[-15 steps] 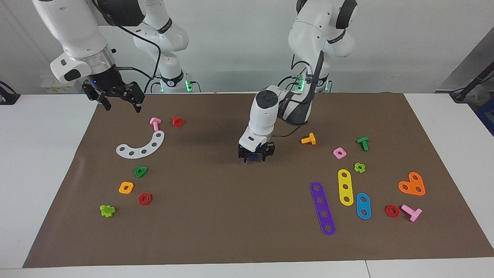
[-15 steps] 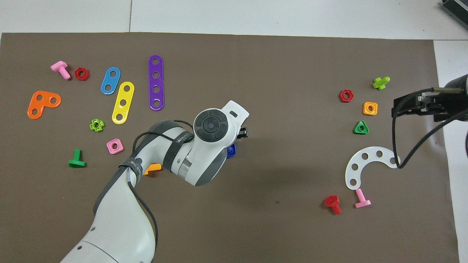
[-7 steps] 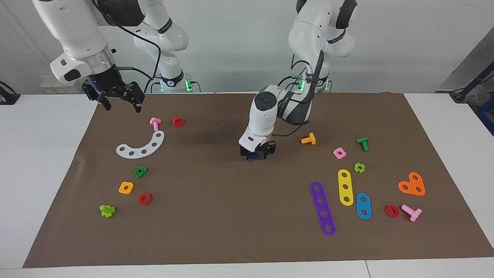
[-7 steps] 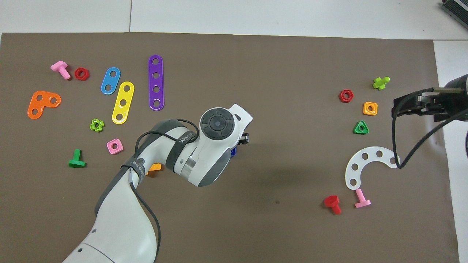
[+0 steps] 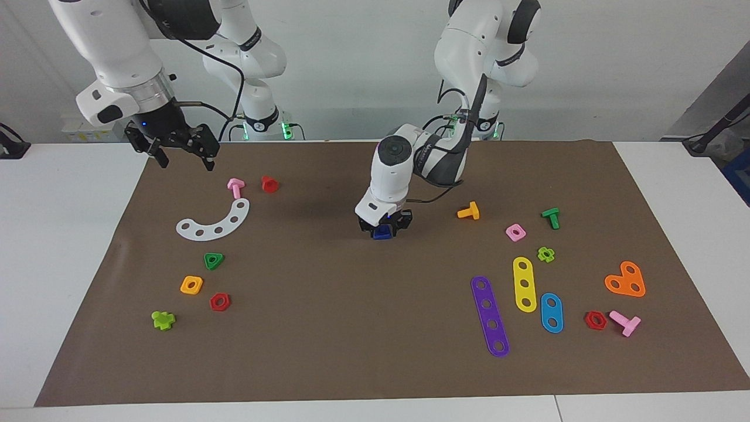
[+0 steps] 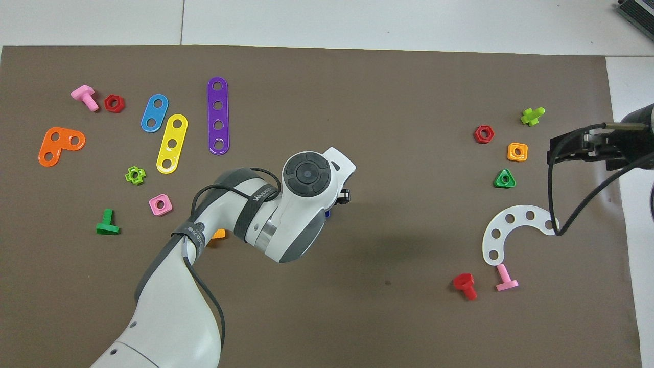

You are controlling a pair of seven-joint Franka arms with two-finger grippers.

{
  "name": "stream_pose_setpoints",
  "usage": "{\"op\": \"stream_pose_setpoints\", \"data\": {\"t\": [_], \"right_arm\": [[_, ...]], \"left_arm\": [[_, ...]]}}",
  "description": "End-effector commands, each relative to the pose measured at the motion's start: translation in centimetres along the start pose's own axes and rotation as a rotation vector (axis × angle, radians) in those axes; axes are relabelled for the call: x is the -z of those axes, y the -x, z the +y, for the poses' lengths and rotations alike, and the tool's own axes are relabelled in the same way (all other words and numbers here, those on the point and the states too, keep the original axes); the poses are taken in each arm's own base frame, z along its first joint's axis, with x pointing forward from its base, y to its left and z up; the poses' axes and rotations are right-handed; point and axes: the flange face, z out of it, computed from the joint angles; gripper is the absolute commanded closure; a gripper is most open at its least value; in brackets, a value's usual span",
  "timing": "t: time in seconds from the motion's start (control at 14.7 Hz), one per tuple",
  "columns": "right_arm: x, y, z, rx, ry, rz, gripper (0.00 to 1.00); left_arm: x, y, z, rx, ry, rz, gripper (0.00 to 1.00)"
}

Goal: Unscrew and place screws in storage area

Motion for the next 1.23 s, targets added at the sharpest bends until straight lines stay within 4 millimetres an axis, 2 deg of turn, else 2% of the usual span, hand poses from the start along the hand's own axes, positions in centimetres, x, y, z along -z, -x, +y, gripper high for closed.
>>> {"op": "stream_pose_setpoints", "data": {"t": [0.0, 0.07, 0.34, 0.41, 0.55, 0.61, 0.82, 0.95, 1.16], "right_arm": [[0.1, 0.5, 0.2, 0.027, -0.025, -0.007, 0.0], [0.1, 0.5, 0.3, 0.025, -0.025, -0.007, 0.0], [0.1, 0.5, 0.3, 0.025, -0.025, -0.007, 0.0], [0.1, 0.5, 0.3, 0.025, -0.025, -0.006, 0.0], [0.1, 0.5, 0.3, 0.025, -0.025, -0.006, 0.0], [0.1, 0.5, 0.3, 0.025, -0.025, -0.007, 0.0], [0.1, 0.5, 0.4, 0.024, -0.025, -0.006, 0.0], [0.1, 0.5, 0.7, 0.018, -0.025, -0.007, 0.0], [0.1, 0.5, 0.7, 0.018, -0.025, -0.009, 0.0]], "left_arm": [[0.5, 0.7, 0.0, 0.003, -0.003, -0.02, 0.41], [0.5, 0.7, 0.1, 0.007, 0.003, -0.022, 0.46], [0.8, 0.4, -0.2, 0.017, 0.001, -0.037, 0.8], [1.3, -0.1, -0.4, 0.023, -0.001, -0.041, 0.84], [3.5, -1.3, -0.3, 0.044, 0.013, -0.064, 0.86], [5.0, -2.6, -0.6, 0.075, 0.035, -0.086, 0.86], [7.9, -5.7, -1.5, 0.107, 0.025, -0.147, 0.86], [9.1, -8.8, -5.0, 0.157, 0.028, -0.16, 0.87], [8.9, -13.1, -13.6, 0.11, 0.041, -0.157, 0.87]]}}
